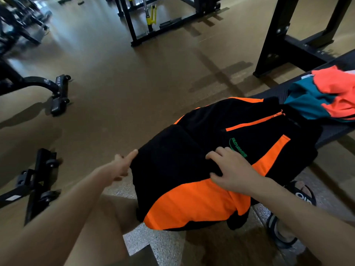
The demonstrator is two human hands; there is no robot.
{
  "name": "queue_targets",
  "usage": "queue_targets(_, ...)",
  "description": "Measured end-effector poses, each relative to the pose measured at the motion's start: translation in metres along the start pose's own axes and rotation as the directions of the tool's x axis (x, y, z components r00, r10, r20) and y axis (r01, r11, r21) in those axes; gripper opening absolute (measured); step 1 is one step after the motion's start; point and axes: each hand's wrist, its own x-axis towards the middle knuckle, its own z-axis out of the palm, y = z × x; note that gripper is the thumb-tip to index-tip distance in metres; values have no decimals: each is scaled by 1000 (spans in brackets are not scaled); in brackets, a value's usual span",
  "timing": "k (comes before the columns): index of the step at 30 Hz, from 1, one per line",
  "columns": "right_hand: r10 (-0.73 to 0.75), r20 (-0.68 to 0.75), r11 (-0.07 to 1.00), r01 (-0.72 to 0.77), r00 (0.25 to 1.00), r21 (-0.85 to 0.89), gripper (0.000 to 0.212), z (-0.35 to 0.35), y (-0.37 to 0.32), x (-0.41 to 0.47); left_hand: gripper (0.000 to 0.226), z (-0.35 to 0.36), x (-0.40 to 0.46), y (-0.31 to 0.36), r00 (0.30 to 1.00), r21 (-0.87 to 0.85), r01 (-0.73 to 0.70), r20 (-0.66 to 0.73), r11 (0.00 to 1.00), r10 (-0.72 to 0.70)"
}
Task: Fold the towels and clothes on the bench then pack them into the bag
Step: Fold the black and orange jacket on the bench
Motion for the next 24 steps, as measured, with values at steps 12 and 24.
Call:
queue_targets(12,-101,113,929,53,988,367,15,-17,-23,-6,73,8,11,-2,948,13,-294,-126,956,293)
queue_targets(24,-59,205,997,48,977,59,46,-6,-10,-11,20,45,34,59,797,592,-506,43,627,602)
